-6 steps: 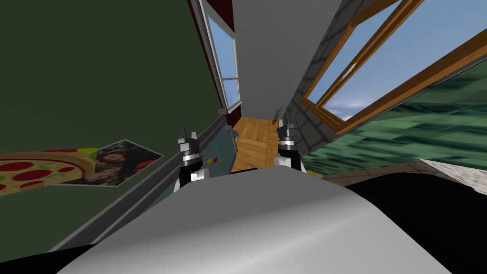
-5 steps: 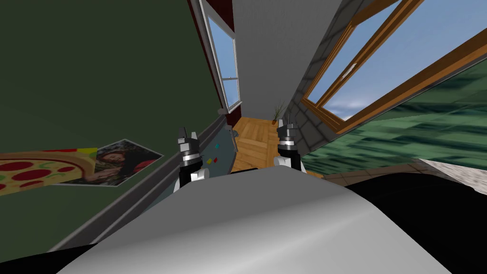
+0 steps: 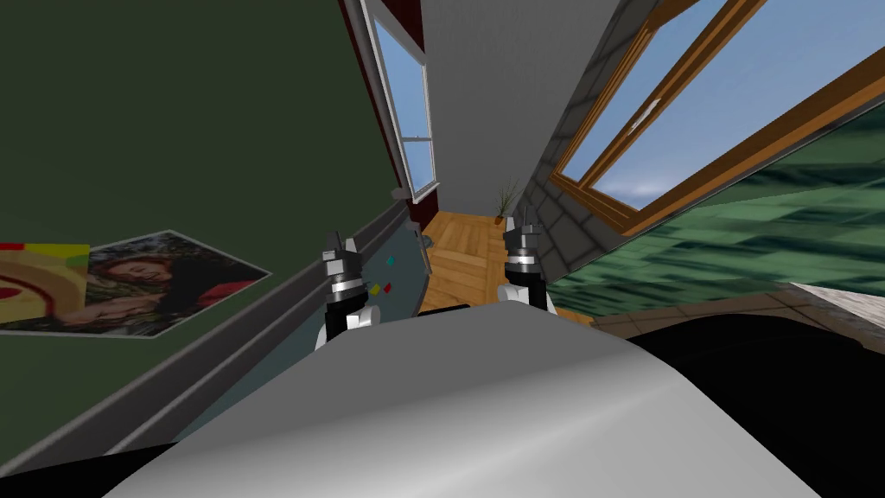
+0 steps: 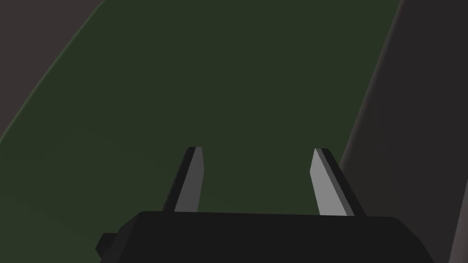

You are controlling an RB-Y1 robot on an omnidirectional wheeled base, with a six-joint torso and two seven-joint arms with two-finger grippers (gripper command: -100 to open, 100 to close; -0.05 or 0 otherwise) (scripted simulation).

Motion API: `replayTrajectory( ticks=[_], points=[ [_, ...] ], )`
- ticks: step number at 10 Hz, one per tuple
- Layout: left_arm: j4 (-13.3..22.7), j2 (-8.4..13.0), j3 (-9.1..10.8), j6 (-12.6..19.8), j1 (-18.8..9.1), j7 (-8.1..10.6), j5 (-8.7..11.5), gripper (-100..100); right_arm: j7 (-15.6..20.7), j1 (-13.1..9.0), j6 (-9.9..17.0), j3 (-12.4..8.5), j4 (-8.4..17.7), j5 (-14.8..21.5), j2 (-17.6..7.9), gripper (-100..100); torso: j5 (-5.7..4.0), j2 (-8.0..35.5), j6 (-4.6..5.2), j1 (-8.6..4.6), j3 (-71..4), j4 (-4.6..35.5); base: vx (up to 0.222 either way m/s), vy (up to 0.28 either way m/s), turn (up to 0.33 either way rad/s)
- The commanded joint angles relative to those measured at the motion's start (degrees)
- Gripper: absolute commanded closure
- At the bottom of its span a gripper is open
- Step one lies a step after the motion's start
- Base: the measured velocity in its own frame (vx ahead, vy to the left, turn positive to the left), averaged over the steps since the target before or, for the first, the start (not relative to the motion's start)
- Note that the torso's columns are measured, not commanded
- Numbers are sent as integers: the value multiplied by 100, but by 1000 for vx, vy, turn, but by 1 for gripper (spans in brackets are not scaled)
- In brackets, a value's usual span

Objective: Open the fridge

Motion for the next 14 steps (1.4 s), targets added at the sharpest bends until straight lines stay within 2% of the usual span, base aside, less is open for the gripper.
replayTrajectory(
  ticks=[1,3,4,6,9,14],
  points=[
    [-7,0,-2,-6,-5,0,0,0,0,0,0,0,0,0,0,0,1,423,0,3,-845,423,0,0,0],
    [-20,1,-7,-16,-13,0,-1,0,0,0,0,0,0,0,0,0,-1,1267,2,2,-2537,1271,0,0,0],
    [-58,239,-26,106,-17,19,-11,-100,0,0,0,0,0,0,0,0,-5,1694,3,-5,-3381,1697,23,-3,-47],
    [-107,402,-51,275,-21,45,-24,-100,0,0,1,0,3,0,0,0,8,1899,6,15,-3912,1920,34,-3,-47],
    [-206,545,-102,612,-31,96,-50,-100,0,2,0,0,3,0,0,0,-9,1957,4,-14,-3921,1965,65,4,-48],
    [-383,627,-201,1263,-51,196,-99,-100,0,1,1,0,3,0,0,0,-6,1950,7,-4,-3927,1964,61,5,-67]
  ],
)
